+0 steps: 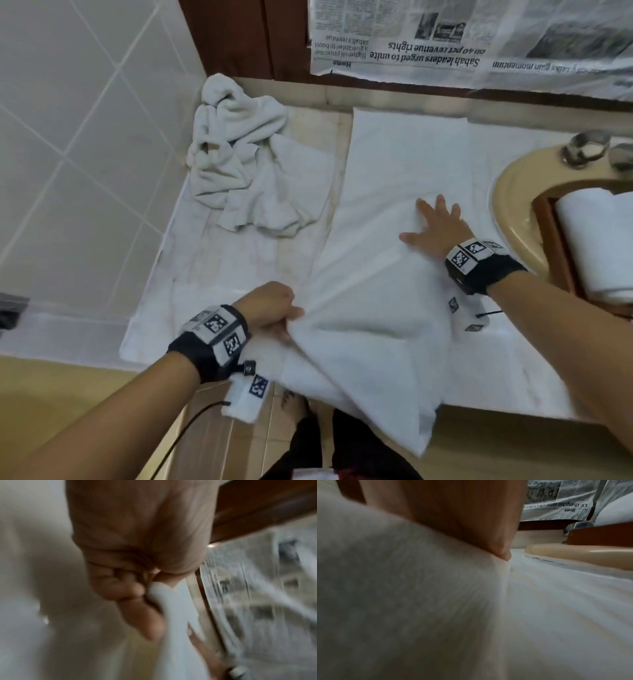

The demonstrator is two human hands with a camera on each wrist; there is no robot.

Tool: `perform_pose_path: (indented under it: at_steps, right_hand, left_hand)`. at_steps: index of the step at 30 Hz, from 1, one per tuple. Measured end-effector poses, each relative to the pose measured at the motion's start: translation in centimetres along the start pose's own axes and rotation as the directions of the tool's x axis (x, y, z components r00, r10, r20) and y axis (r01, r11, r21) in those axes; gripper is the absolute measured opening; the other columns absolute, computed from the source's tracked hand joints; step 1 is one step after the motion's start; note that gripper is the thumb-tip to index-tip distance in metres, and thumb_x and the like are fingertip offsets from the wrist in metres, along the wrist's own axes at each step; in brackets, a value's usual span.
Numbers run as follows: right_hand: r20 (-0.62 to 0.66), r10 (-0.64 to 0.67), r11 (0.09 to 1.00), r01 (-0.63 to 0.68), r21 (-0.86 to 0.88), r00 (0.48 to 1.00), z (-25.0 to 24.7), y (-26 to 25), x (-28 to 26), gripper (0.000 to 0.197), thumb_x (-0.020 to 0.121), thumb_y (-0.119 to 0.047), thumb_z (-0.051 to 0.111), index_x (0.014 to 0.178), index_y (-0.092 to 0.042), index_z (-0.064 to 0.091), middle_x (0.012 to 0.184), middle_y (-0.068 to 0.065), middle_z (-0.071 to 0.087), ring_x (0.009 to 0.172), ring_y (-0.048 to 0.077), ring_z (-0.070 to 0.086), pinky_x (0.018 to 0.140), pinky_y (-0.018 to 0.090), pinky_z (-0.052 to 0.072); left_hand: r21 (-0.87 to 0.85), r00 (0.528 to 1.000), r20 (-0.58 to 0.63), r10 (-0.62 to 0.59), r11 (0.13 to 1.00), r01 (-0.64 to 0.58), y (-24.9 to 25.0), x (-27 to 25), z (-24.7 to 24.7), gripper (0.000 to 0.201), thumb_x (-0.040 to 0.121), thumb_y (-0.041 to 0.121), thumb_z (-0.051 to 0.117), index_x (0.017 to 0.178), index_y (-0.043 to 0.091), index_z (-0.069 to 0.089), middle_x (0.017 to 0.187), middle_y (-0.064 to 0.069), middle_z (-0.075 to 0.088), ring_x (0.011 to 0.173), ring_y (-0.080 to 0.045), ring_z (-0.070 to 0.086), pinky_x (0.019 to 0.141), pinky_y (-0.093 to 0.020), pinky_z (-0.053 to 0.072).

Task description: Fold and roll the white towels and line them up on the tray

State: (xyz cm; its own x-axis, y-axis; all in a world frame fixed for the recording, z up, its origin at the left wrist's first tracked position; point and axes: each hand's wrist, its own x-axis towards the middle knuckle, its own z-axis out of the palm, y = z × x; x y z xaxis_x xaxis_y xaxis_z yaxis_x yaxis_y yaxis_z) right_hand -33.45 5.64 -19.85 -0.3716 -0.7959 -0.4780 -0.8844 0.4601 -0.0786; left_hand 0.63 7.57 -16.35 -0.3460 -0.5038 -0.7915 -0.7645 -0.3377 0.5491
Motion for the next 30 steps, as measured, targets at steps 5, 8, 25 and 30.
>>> perform_pose_path:
  at_steps: [5,8,25,30]
  right_hand:
    - [-0.129,-0.082,0.994,0.090,0.055,0.988,-0.1,-0.8,0.9,0.068,0.091,-0.059,0.045,0.148,-0.030,0.025,0.159,0.007,0.008,0.141,0.040,0.015,0.110,0.051,0.029]
    - [-0.107,-0.195,0.981,0.195,-0.010,0.975,-0.3,-1.2,1.9,0.064,0.093,-0.060,0.040,0.149,-0.034,0.022,0.160,0.007,0.003,0.144,0.038,0.009,0.113,0.051,0.025]
    - [0.067,-0.206,0.971,0.212,-0.111,0.976,-1.5,-1.4,6.4,0.081,0.079,-0.086,0.019,0.143,-0.054,-0.019,0.152,-0.011,-0.036,0.142,0.028,-0.030,0.109,0.066,-0.007]
    - [0.076,-0.229,0.963,0.238,-0.128,0.970,-3.0,-0.5,9.0,0.090,0.066,-0.094,0.012,0.141,-0.056,-0.019,0.153,-0.013,-0.034,0.143,0.026,-0.029,0.109,0.065,-0.006]
  left_hand:
    - [0.411,0.986,-0.162,-0.049,0.904,0.113,3.0,2.4,0.3,0.058,0.063,0.059,0.080,0.088,0.008,0.066,0.090,-0.011,0.069,0.086,-0.025,0.066,0.076,-0.034,0.050]
    - [0.350,0.923,-0.382,0.033,0.930,0.111,6.2,5.3,0.6,0.078,0.065,0.074,0.066,0.103,0.006,0.066,0.100,-0.013,0.069,0.090,-0.028,0.066,0.077,-0.034,0.051]
    - [0.690,0.670,-0.445,0.594,0.705,-0.167,12.7,10.7,1.0,0.060,0.091,0.038,0.056,0.145,0.023,0.033,0.150,-0.004,0.031,0.134,-0.025,0.034,0.099,-0.041,0.039]
    - [0.863,0.899,-0.062,0.433,0.476,-0.169,13.7,13.9,-0.1,0.069,0.099,0.053,0.030,0.154,0.030,-0.004,0.160,0.003,-0.021,0.149,-0.019,-0.012,0.116,-0.043,0.010]
